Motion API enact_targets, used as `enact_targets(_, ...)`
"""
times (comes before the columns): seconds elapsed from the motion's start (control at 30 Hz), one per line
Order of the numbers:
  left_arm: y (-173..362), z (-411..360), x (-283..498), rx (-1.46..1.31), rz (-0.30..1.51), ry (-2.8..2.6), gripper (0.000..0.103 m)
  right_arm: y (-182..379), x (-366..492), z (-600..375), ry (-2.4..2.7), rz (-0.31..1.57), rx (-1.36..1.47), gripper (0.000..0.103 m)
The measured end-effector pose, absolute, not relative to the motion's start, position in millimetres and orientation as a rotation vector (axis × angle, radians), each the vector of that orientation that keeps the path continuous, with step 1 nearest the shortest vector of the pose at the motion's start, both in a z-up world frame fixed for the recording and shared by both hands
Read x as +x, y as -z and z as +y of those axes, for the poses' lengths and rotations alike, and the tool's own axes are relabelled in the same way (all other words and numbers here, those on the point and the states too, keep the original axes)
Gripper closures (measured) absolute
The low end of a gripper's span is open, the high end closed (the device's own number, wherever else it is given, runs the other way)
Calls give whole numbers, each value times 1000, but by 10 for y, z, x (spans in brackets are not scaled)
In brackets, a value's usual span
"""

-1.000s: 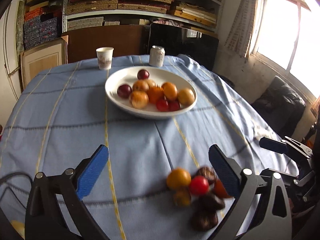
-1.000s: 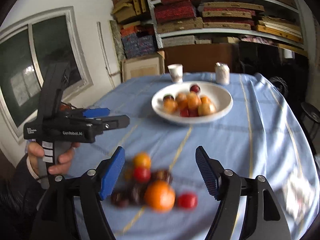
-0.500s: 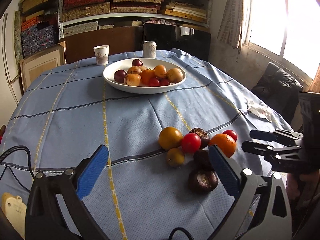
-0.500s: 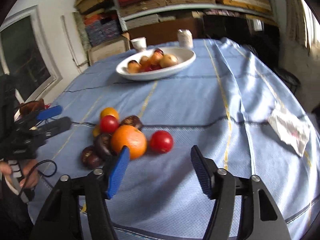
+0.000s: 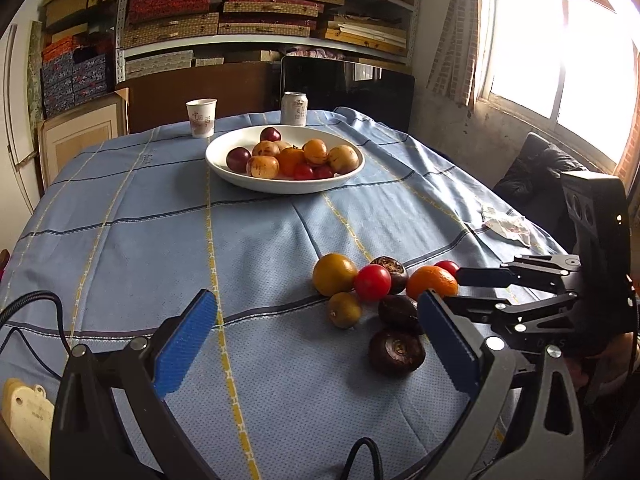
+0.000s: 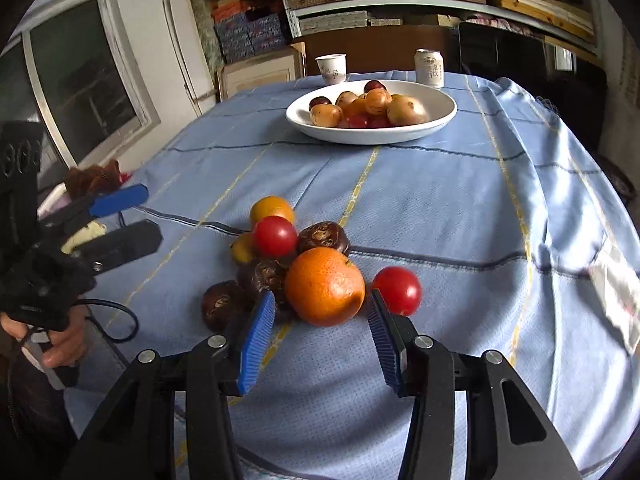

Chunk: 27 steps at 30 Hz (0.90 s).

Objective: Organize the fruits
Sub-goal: 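Grasp a tangerine with the right tool while the left tool grasps a dark brown fruit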

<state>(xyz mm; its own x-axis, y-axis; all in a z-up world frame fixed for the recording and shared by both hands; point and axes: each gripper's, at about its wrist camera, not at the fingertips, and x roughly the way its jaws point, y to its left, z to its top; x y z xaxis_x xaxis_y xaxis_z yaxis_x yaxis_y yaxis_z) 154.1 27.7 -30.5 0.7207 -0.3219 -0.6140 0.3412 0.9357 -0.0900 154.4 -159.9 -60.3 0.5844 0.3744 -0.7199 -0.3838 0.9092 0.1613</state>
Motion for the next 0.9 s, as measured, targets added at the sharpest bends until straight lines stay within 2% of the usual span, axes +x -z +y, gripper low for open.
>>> enact_targets(0.2,300,286,1515,38,663,359,5,636,1694,-1530,-454,880,-18,53)
enact_targets(0.57,286,361,1542,2,668,355,5,666,1764,-1545,-457,892,27,58)
enact_targets(0.77,372,248,1574,41,704,408,5,429,1443,-1872,-455,783,166,58)
enact_targets(0.9,412,60,1523,95,730,535,6,383,1281,-2013,-453,776,191,58)
